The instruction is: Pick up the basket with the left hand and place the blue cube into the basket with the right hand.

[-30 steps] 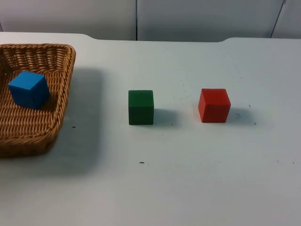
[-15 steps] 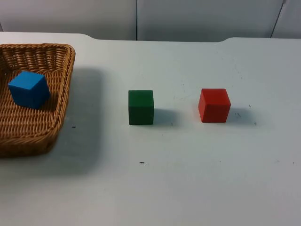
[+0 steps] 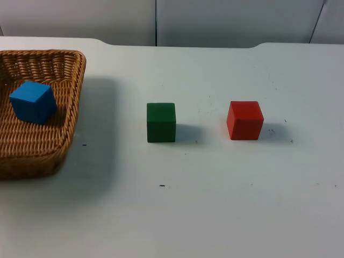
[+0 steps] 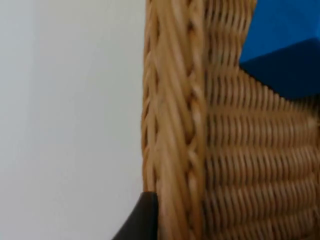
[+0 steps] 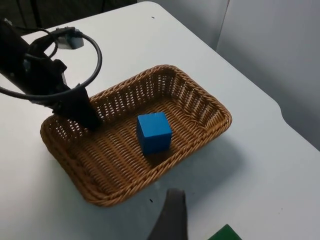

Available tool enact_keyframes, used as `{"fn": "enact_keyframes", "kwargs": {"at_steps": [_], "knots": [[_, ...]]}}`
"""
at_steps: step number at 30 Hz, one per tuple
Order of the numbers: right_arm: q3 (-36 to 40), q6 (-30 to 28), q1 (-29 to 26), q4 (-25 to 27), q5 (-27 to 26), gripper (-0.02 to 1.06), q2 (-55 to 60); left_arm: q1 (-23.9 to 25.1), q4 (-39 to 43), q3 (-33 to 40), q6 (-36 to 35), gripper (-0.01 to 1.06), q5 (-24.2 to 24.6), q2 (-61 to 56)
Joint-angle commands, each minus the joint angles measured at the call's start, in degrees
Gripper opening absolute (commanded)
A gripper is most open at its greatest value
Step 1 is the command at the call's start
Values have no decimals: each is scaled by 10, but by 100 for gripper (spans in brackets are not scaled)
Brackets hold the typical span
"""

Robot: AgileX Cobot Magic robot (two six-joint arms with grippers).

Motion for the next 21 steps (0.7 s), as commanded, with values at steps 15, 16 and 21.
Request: {"fn": "enact_keyframes", "kwargs": {"at_steps": [15, 16, 21], "knots": [[4, -11, -1, 2, -19, 73, -5, -3, -5, 0, -25, 91, -137, -329], [4, -11, -1, 2, -19, 73, -5, -3, -5, 0, -25, 91, -137, -329], [4, -12, -1, 2, -28, 73, -5, -3, 51, 1, -112, 91, -144, -467]]}}
